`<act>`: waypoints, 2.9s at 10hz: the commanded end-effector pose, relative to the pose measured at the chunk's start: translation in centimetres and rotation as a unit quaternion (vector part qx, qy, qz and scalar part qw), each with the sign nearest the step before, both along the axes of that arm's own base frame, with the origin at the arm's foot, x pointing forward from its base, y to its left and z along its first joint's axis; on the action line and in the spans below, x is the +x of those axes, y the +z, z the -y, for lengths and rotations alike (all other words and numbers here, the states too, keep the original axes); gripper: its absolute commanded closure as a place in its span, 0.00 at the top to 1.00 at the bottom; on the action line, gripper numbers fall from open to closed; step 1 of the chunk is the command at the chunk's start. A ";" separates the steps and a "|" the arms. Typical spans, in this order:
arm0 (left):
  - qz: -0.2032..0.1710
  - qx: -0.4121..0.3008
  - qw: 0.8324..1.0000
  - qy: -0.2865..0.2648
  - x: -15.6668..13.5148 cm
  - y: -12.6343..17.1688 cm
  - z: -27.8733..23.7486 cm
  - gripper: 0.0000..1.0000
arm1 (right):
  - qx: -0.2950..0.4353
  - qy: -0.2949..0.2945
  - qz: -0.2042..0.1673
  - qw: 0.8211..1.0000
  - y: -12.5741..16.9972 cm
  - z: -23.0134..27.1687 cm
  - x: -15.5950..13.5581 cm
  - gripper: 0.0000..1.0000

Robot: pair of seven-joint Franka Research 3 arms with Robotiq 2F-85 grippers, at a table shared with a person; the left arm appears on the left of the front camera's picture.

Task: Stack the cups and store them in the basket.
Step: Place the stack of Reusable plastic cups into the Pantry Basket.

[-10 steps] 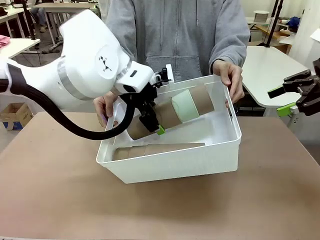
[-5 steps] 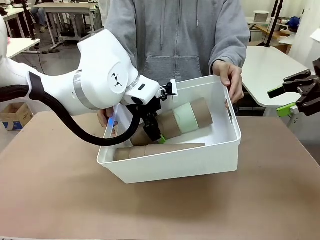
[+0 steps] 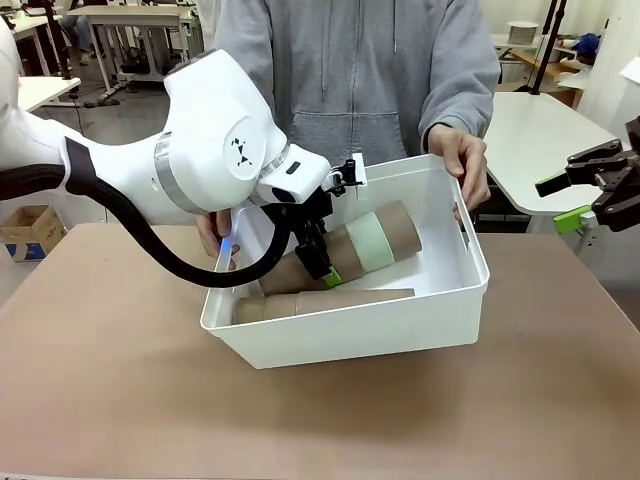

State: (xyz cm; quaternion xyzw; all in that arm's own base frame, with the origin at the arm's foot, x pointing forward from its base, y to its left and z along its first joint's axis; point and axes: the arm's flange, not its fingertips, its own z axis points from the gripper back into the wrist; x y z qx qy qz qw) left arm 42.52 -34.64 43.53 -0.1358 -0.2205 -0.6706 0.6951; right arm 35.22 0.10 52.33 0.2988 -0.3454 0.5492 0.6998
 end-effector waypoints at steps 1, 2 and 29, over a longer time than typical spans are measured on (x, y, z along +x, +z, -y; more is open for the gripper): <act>-0.017 -0.016 1.000 -0.009 -1.2 3.1 -1.6 1.00 | 0.010 -0.007 -0.005 1.000 0.0 -0.2 -0.1 1.00; -0.024 -0.020 0.999 -0.011 -1.8 4.4 -2.5 1.00 | 0.010 -0.007 -0.005 1.000 0.0 -0.2 -0.1 1.00; -0.003 -0.285 0.958 -0.008 -9.3 16.1 -33.2 1.00 | 0.010 -0.007 -0.005 1.000 0.0 -0.2 -0.1 1.00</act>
